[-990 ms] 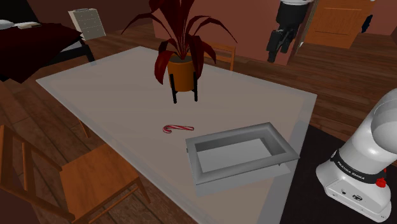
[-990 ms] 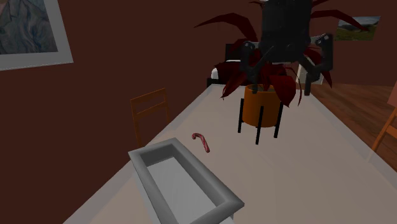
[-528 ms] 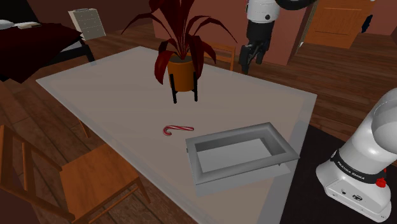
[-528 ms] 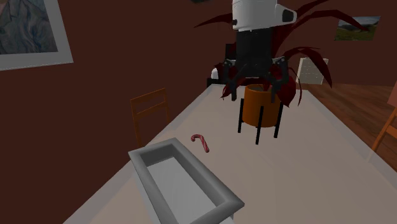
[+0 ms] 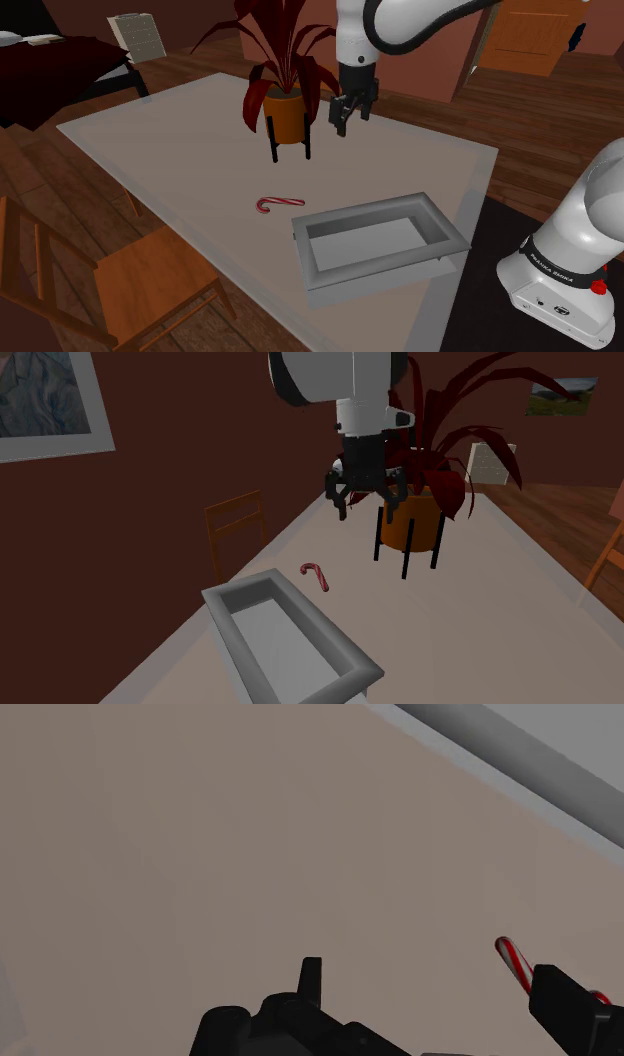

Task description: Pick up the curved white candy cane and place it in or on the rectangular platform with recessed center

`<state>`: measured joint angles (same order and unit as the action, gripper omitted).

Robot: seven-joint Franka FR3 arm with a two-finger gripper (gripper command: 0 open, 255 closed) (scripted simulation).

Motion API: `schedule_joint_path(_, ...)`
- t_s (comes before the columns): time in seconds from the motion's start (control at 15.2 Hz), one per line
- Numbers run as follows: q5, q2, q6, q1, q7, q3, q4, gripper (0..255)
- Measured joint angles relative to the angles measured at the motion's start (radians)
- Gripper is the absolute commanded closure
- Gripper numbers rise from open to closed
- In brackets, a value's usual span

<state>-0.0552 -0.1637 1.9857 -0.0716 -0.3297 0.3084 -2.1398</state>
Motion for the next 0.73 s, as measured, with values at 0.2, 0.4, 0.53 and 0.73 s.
schedule_joint_path(0.2,-0.033,0.104,0.026,-0.013,-0.059,0.03,0.063,0)
schedule_joint_path(0.4,-0.074,0.215,0.041,-0.031,-0.116,0.051,0.143,0)
schedule_joint_path(0.53,-0.107,0.3,0.038,-0.049,-0.155,0.061,0.217,0)
schedule_joint_path(0.73,-0.155,0.423,0.038,-0.08,-0.201,0.064,0.321,0)
